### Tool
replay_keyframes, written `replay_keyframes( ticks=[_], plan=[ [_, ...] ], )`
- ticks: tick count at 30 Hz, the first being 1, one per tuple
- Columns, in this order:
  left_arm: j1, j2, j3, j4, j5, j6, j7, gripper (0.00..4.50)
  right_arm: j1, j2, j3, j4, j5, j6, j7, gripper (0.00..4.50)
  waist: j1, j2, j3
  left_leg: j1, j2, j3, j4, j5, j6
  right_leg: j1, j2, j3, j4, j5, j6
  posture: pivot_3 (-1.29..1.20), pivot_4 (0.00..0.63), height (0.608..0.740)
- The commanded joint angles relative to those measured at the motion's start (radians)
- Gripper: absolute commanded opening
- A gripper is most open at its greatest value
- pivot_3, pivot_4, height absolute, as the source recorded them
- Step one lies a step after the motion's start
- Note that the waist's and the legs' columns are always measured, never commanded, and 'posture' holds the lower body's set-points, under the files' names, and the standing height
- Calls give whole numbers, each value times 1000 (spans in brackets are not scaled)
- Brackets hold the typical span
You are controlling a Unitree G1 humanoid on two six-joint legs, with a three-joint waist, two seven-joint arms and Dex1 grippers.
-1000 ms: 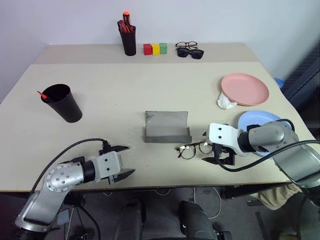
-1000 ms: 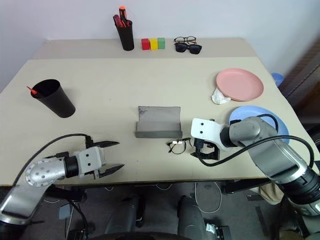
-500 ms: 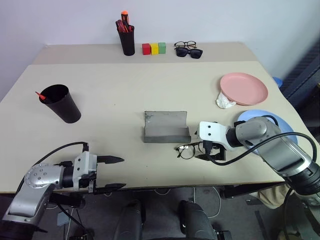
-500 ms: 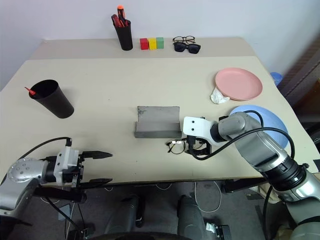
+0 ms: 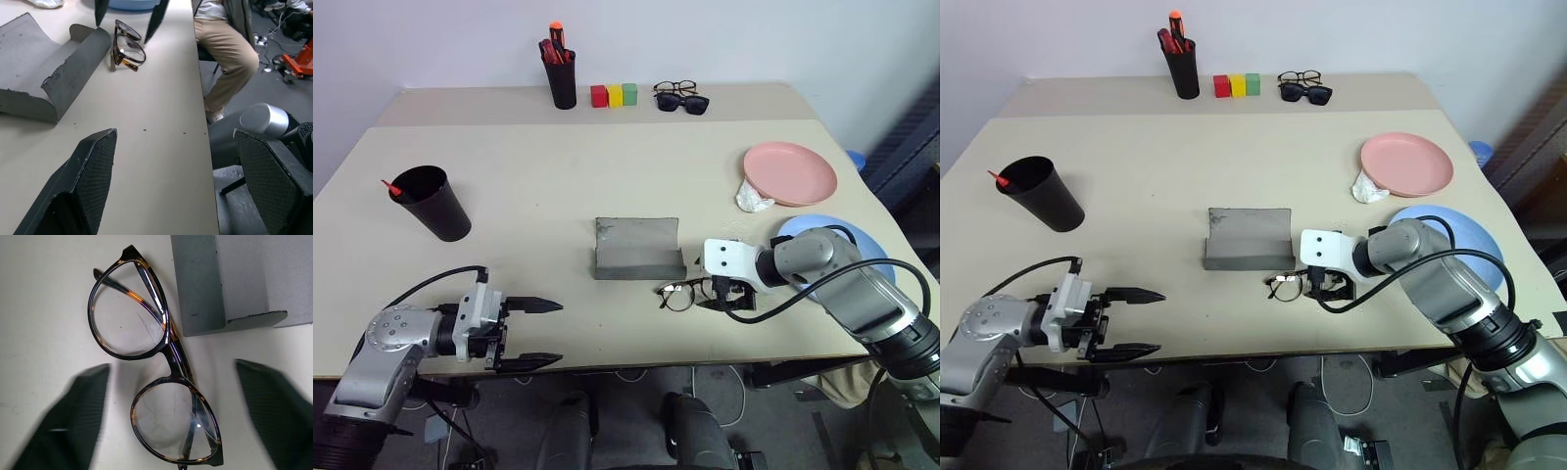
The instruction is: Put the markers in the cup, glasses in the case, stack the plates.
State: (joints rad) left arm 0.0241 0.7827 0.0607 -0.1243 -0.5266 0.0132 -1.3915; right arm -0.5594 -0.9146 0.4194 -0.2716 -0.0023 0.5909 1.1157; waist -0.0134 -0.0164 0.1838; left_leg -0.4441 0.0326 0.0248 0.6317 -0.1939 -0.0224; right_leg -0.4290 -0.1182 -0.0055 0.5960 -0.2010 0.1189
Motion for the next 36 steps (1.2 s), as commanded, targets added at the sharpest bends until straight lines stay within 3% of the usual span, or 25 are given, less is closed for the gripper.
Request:
replay_keyframes(
  ticks=[1,10,13,16,28,36],
  plan=[
    [-7,-6,2,-5,9,-11,3,3960,-13,-3,-34,-20,-6,-10,6,2329,0,0,0,0,0,0,0,0,0,0,0,0,0,0,0,0,150,740],
    [-3,-15,3,-8,17,-11,6,3960,-7,-3,-32,-17,-11,-15,15,2329,0,0,0,0,0,0,0,0,0,0,0,0,0,0,0,0,150,740],
    [-1,-16,2,-11,19,-11,8,3960,-7,1,-30,-12,-13,-19,13,1501,0,0,0,0,0,0,0,0,0,0,0,0,0,0,0,0,150,740],
    [2,-15,2,-14,20,-11,12,3960,-10,5,-28,-9,-14,-22,12,36,0,0,0,0,0,0,0,0,0,0,0,0,0,0,0,0,150,740],
    [37,-19,6,-44,27,-13,43,3960,-18,16,-27,-5,-17,-21,28,36,0,0,0,0,0,0,0,0,0,0,0,0,0,0,0,0,150,740],
    [41,-28,-1,-46,29,-12,56,3960,-58,13,-140,-160,202,142,139,36,0,0,0,0,1,0,-1,0,0,-1,0,0,0,0,0,0,150,740]
  ],
)
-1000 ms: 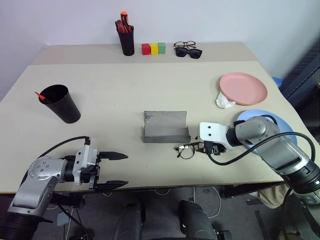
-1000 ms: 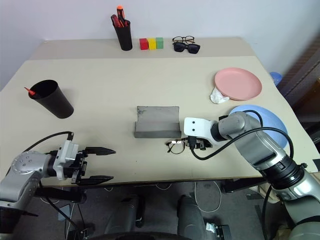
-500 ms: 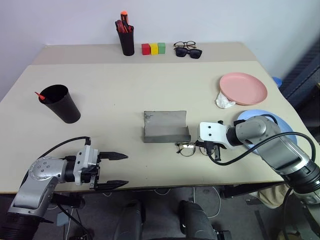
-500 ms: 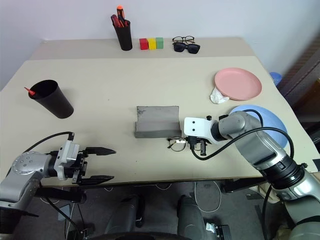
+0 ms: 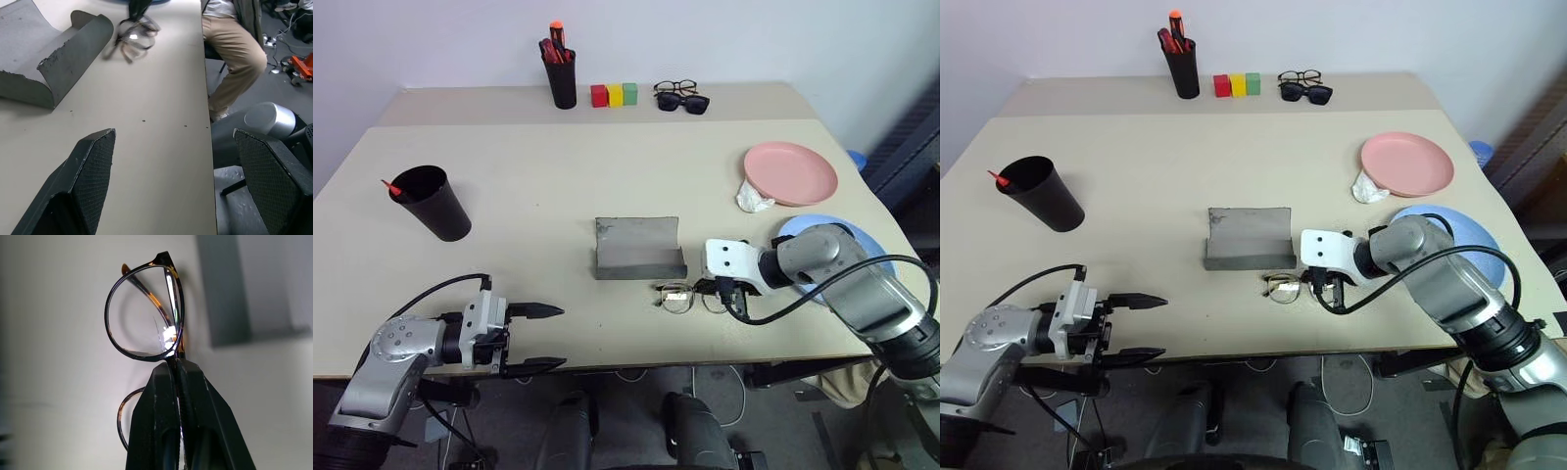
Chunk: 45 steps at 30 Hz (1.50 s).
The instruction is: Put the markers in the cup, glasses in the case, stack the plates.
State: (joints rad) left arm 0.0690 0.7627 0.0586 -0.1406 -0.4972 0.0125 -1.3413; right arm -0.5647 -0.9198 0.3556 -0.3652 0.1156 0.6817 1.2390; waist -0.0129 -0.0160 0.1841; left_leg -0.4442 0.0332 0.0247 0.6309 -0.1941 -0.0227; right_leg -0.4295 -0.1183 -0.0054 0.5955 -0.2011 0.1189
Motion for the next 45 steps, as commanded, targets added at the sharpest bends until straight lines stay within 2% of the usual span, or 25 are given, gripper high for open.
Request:
replay_keyframes(
  ticks=[1,7,10,13,19,31,34,39,42,45],
  plan=[
    [-5,-10,-1,-29,1,-12,7,3960,-76,45,-93,-70,113,64,6,36,-1,0,0,0,0,0,0,0,0,0,0,0,0,0,0,0,150,740],
    [-28,-24,-12,-19,8,-10,11,3960,-233,232,-141,43,191,74,-87,36,-5,0,0,1,1,1,-1,-1,-2,-1,0,0,0,1,-1,0,150,740],
    [-31,-27,-14,-22,9,-8,16,3960,-306,335,-132,180,134,-36,-182,36,-3,0,0,0,1,1,-1,0,-1,-1,1,0,0,1,-1,0,150,740],
    [-21,-27,-10,-36,5,-4,24,3960,-346,388,-102,296,55,-140,-256,36,-2,0,0,0,1,2,-1,0,0,-2,0,0,0,1,-1,0,150,740],
    [18,-17,16,-68,-2,2,50,3960,-342,398,-39,401,-51,-220,-297,36,-5,1,0,0,1,2,-2,0,0,-2,0,0,0,1,-1,0,150,740],
    [28,-3,41,-88,-6,29,87,3960,-269,357,1,302,-45,-111,-201,36,-4,1,1,0,1,2,-2,0,0,-3,1,0,1,1,-1,0,150,740],
    [1,-5,41,-77,-4,39,98,3960,-253,356,-4,297,-56,-107,-218,938,-4,1,1,0,1,2,-2,0,0,-3,1,0,1,1,-1,0,150,740],
    [-56,-18,48,-65,-24,84,134,3960,-229,355,-31,274,-63,-94,-269,3478,-2,1,1,-1,1,2,-2,0,0,-3,1,0,1,1,-1,0,150,740],
    [-152,-42,63,-53,-68,162,193,3960,-192,336,-87,206,-33,-61,-288,3478,5,1,1,-1,1,2,-2,0,0,-3,1,0,1,1,-1,0,150,740],
    [-335,-65,40,29,-34,194,242,3960,-80,292,-207,82,38,-81,-283,3478,17,0,1,-1,1,2,0,0,0,-2,1,0,1,1,-1,0,150,740]
  ],
)
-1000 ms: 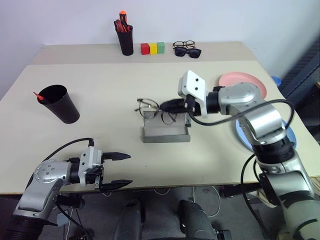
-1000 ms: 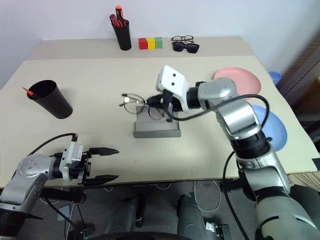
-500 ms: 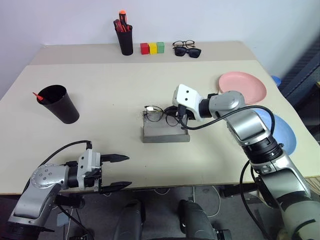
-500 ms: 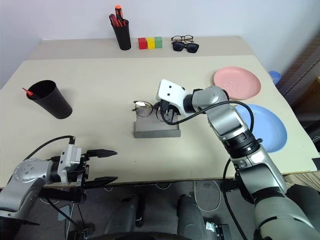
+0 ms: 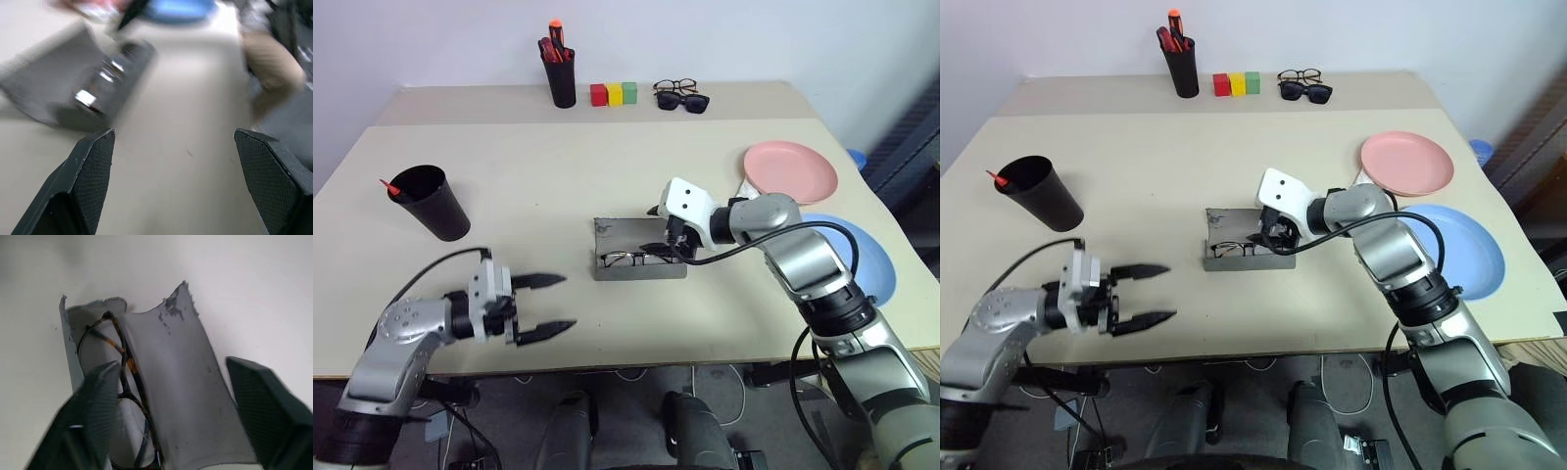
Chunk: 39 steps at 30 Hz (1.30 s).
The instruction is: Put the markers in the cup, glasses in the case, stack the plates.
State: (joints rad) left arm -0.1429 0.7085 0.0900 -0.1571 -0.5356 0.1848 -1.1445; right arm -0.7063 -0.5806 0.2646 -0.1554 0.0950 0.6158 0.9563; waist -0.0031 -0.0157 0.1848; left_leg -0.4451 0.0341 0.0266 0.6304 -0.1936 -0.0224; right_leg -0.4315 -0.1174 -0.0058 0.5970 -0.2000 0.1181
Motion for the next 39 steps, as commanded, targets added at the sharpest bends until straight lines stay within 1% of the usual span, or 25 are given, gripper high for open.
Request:
replay_keyframes(
  ticks=[1,3,4,5,6,7,10,11,15,18,20,25,28,30,35,37,39],
  plan=[
    [-173,-18,0,76,22,24,55,3960,94,-67,-139,-162,68,-15,0,3478,12,-1,0,0,0,0,0,0,0,1,0,0,0,0,0,0,150,740],
    [-361,-56,-41,253,131,-22,124,3960,217,-136,-217,-249,75,-32,-2,3478,27,-1,0,1,-1,0,1,0,0,3,0,0,-1,0,0,0,150,740],
    [-450,-72,-67,347,172,-43,124,3436,292,-163,-267,-290,80,-43,-7,3531,32,-2,0,1,-1,0,2,0,0,4,0,-1,-1,0,1,0,150,740],
    [-526,-86,-92,437,212,-75,119,3143,361,-183,-309,-325,81,-51,-18,3531,43,-2,0,1,-1,0,2,0,0,4,0,-1,-1,0,1,0,150,740],
    [-606,-110,-115,541,251,-110,124,2665,440,-200,-355,-354,77,-71,-25,3531,46,-3,-1,1,-2,0,2,0,0,4,0,-1,-2,0,1,0,150,740],
    [-677,-134,-134,640,286,-144,129,2082,513,-211,-395,-378,75,-95,-31,3531,44,-4,0,1,-2,0,2,0,0,5,0,-1,-2,0,1,0,150,740],
    [-873,-208,-200,946,417,-281,168,526,729,-171,-524,-452,113,-156,-49,3531,43,-5,0,1,-2,0,2,0,0,5,0,0,-3,0,1,0,150,740],
    [-916,-225,-209,1022,443,-312,181,9,775,-164,-545,-470,121,-175,-51,3531,43,-5,0,1,-2,0,2,0,0,5,0,0,-3,0,1,0,150,740],
    [-1076,-319,-271,1293,565,-407,238,9,935,-86,-633,-531,187,-243,-74,3531,36,-8,2,2,-1,0,2,0,0,4,0,0,-3,0,2,0,150,740],
    [-1141,-376,-300,1403,630,-426,251,9,991,-47,-659,-566,221,-296,-88,3531,36,-9,3,1,-1,0,2,0,0,4,0,-1,-3,0,2,0,150,740],
    [-1161,-403,-313,1445,667,-432,248,9,999,-28,-663,-579,241,-320,-103,3531,38,-9,3,1,-1,0,2,0,0,4,0,-1,-3,-2,5,0,150,740],
    [-1174,-450,-332,1497,737,-396,195,9,951,-10,-633,-610,297,-315,-158,3531,40,-10,3,1,-1,0,2,0,0,4,0,-1,-3,-2,4,0,150,740],
    [-1181,-469,-298,1507,714,-327,78,9,935,-20,-611,-613,295,-306,-184,3531,42,-10,3,1,-1,0,2,0,0,4,0,-1,-3,0,1,0,150,740],
    [-1189,-480,-260,1509,676,-253,-55,9,923,-27,-599,-609,294,-301,-197,3531,43,-10,3,0,-1,0,2,0,0,4,0,-1,-4,0,1,0,150,740],
    [-1200,-470,-248,1486,670,-196,-327,9,884,-37,-596,-592,306,-285,-227,3531,41,-10,3,0,-1,0,2,0,0,4,0,-1,-4,0,1,0,150,740],
    [-1188,-463,-282,1464,678,-195,-437,9,873,-35,-602,-583,310,-265,-248,3531,41,-11,3,0,-1,0,2,0,1,4,0,-1,-3,0,1,0,150,740],
    [-1161,-465,-342,1436,673,-200,-470,9,864,-32,-608,-570,302,-241,-280,3531,41,-11,3,0,-1,0,2,0,1,4,0,-1,-3,0,1,0,150,740]
  ],
)
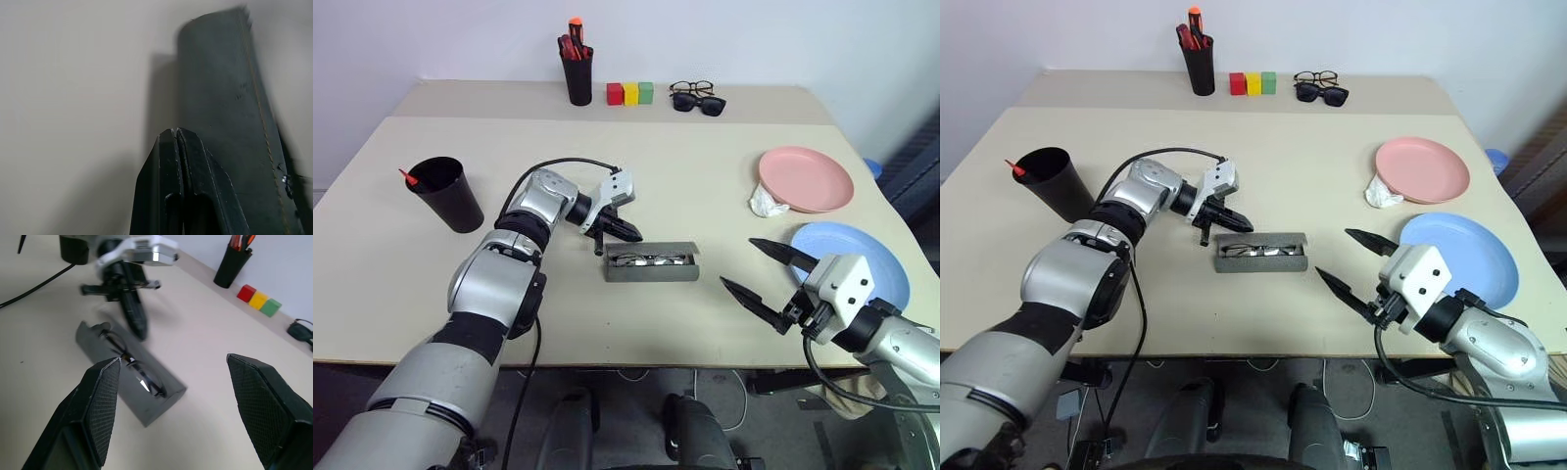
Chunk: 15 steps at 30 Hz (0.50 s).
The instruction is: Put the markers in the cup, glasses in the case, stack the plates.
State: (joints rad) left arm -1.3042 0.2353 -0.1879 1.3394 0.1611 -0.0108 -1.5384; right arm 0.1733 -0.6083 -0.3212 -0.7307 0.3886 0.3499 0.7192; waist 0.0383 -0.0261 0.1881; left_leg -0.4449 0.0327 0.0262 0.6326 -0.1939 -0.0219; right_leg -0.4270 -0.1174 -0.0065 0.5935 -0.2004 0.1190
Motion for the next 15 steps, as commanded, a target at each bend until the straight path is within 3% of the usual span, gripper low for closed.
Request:
replay_keyframes(
  ticks=[1,4,10,13,15],
  plan=[
    [18,6,-99,-79,-36,-2,-76,9,-22,-2,-23,13,1,33,-60,3531,0,0,0,0,0,0,0,0,0,0,0,0,0,0,0,0,150,740],
    [100,5,-161,-185,-76,-16,-76,9,-35,-2,-20,48,-67,53,-135,3531,0,1,-1,0,0,0,0,0,0,1,0,0,0,0,0,0,150,740],
    [196,-13,-66,-454,-127,4,73,9,-21,6,-46,178,-183,143,-286,3531,3,1,-1,0,0,0,1,0,1,1,-1,0,0,0,0,0,150,740],
    [253,-52,-66,-644,-169,136,96,832,-17,0,-36,250,-209,172,-309,3531,2,1,-1,-1,0,-1,2,0,1,1,-1,0,0,0,0,0,150,740],
    [283,-90,-73,-732,-171,204,162,1830,-24,-5,-26,283,-218,204,-317,3531,0,1,-1,-1,0,-1,2,0,1,1,-1,0,0,0,0,0,150,740]
  ],
)
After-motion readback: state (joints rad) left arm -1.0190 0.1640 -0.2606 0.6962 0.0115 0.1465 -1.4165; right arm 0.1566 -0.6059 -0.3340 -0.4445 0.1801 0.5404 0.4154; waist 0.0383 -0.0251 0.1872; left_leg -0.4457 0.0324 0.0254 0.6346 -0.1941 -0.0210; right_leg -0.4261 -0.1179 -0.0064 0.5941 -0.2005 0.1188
